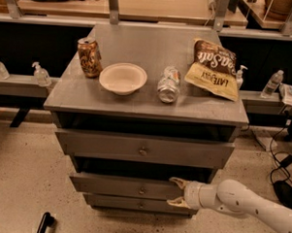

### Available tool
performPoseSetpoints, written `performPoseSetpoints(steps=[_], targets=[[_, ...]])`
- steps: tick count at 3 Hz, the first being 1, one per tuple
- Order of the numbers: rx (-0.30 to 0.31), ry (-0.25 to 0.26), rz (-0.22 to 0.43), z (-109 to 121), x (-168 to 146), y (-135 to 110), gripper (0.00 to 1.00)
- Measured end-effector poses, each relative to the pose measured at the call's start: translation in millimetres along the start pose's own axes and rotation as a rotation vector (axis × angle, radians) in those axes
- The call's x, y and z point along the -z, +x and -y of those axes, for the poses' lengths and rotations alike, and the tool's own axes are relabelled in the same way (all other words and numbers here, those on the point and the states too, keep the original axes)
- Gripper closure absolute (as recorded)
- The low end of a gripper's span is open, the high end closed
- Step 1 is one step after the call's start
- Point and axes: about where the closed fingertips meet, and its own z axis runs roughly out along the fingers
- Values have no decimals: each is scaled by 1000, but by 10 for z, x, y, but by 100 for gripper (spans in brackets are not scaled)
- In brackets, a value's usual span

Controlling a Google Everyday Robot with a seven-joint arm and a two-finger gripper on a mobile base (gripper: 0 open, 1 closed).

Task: Open middle drawer

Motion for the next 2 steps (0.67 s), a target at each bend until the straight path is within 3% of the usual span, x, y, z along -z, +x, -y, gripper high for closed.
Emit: performPoseSetpoints(steps=[2], targets=[[1,-1,2,-4,5,-5,22]])
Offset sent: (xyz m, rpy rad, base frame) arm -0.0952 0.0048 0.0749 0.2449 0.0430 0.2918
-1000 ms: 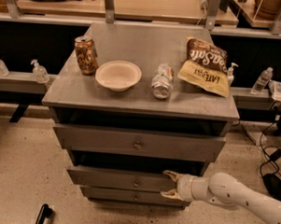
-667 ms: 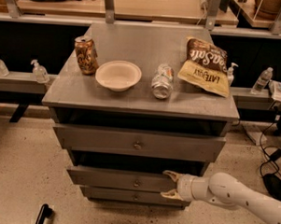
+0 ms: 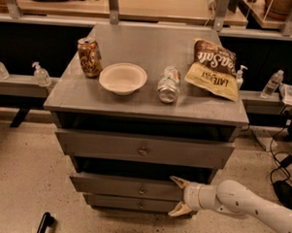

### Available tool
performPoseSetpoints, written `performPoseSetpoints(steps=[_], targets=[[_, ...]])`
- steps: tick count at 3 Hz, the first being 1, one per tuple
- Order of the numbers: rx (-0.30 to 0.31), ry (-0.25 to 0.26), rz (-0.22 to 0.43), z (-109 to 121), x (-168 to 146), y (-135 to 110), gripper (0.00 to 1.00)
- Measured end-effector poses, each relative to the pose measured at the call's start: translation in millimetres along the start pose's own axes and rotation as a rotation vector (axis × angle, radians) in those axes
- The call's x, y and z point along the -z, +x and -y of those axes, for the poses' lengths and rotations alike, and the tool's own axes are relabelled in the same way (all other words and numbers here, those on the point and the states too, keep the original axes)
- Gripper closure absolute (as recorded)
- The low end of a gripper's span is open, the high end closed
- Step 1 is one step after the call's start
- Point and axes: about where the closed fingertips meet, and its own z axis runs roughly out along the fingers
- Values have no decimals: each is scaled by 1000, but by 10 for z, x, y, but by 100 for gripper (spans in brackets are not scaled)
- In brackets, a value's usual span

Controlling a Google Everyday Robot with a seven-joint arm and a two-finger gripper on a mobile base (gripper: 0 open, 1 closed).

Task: Open middle drawer

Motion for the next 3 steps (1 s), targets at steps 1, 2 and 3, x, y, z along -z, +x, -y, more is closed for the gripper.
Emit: performPoseSetpoints(steps=[1,2,3], targets=[[19,-41,81,-130,175,-181,17],[59,-99,187,-266,457,-473,17],[89,-153,229,-314,596,-700,20]])
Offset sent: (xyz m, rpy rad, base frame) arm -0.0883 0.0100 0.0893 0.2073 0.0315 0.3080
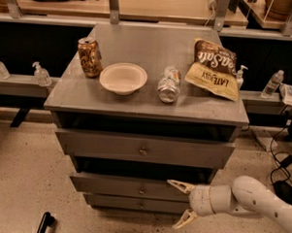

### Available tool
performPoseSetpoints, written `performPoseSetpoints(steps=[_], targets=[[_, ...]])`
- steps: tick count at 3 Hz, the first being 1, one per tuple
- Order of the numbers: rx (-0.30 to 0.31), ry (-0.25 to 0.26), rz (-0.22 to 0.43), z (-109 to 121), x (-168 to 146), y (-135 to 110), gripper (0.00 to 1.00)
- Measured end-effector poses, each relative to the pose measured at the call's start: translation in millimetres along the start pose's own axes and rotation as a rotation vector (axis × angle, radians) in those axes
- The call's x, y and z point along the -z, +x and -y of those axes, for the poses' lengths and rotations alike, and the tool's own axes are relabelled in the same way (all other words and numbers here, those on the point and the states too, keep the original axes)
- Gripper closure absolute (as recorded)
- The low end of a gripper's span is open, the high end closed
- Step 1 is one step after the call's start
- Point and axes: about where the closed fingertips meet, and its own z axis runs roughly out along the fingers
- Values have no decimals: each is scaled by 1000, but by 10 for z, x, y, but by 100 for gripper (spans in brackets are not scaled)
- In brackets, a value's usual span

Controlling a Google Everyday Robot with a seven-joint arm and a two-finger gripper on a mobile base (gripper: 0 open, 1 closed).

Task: Open middle drawer

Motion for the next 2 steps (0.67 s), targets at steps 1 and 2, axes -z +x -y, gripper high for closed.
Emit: performPoseSetpoints(steps=[1,2], targets=[[-3,-9,-17,80,-53,-54,21],[-30,2,-52,261,-153,-7,24]])
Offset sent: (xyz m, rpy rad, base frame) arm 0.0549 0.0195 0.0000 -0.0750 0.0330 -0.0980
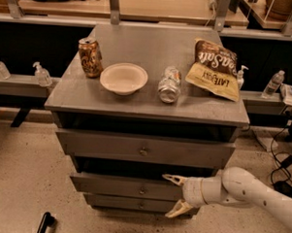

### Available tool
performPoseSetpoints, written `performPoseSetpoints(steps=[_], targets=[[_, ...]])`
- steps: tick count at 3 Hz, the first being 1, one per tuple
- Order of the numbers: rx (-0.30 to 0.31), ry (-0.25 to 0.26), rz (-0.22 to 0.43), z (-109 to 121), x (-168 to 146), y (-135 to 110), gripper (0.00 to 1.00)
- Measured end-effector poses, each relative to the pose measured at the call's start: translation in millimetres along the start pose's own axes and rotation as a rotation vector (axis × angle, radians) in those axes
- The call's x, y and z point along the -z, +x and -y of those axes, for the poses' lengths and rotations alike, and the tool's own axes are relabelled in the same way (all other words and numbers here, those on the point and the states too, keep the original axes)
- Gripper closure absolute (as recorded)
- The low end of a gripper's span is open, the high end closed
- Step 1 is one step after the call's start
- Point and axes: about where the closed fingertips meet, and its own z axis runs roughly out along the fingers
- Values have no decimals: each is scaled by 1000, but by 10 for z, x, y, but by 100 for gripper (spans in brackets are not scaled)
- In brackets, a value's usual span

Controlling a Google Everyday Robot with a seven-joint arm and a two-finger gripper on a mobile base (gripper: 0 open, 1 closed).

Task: Open middle drawer

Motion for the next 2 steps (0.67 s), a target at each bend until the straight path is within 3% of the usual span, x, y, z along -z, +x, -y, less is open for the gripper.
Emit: performPoseSetpoints(steps=[2], targets=[[-94,30,-112,245,-330,358,26]])
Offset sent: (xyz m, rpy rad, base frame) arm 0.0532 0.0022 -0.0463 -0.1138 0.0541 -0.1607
